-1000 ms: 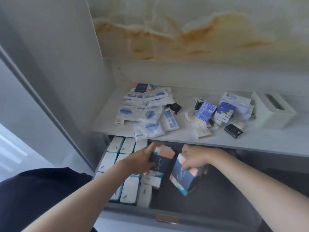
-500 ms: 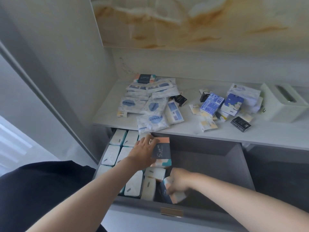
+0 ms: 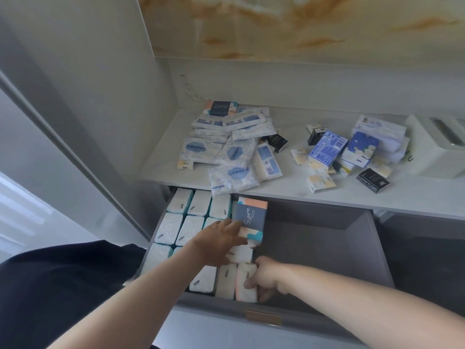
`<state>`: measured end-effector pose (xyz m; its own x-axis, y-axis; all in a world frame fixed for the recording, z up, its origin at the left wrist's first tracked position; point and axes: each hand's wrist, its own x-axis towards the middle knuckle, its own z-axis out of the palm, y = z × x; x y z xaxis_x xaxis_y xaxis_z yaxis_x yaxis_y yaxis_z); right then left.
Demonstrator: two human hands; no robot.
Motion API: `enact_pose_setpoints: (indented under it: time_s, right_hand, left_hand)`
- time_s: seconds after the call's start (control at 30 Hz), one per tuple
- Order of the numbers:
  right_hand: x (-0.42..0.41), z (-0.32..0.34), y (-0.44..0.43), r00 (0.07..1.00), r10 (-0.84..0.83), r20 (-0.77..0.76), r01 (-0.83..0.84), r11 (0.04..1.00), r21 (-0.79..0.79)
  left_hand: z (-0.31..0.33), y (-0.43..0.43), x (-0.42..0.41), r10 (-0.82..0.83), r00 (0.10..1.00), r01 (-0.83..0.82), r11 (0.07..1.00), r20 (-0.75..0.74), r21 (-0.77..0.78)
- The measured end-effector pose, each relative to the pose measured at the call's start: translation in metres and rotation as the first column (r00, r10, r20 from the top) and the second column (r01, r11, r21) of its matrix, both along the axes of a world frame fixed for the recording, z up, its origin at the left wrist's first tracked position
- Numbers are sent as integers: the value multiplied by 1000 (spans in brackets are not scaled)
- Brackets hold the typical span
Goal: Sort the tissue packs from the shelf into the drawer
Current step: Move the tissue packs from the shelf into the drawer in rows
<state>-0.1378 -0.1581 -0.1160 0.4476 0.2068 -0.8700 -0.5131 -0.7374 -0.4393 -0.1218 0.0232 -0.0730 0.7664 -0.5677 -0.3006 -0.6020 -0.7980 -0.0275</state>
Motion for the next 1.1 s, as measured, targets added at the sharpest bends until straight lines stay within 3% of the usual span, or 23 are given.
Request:
enact_pose_setpoints:
  time_s: [0.17,0.33,0.53,0.67,0.77,0.87,0.97,1.1]
  right_hand:
    - [-13,-13,12,992,-56,114,63,996,-57]
    - [11,-1,9,990,139,-17,-140,985,-97]
    - [6,-4,10,990,83,111,-70,991,-113]
    - [32,12,-4,989,149,2,-147,981,-129]
    - [58,28,-13,992,-83,100,88,995,-53]
    - [71,37,-17,923,-361,130,350,932,98]
    - [71,40,-23,918,-377,121,372,926,65]
    - [73,44,-39,916,-389,95,391,921,3]
  left_hand:
    - [2,-2,2,83,996,-87,990,-36,-110]
    - [-6,-2,1,45,996,-37,994,73,-102]
    - [-6,-6,13,254,964,-205,896,77,-393]
    - [-8,-14,22,424,901,-423,814,-91,-397]
    - [-11,-20,27,470,871,-489,795,-144,-359]
    - [-9,-30,27,487,844,-536,751,-223,-387]
    - [-6,-34,26,485,785,-618,652,-385,-439]
    - [-4,-36,21,398,849,-514,773,-347,-371]
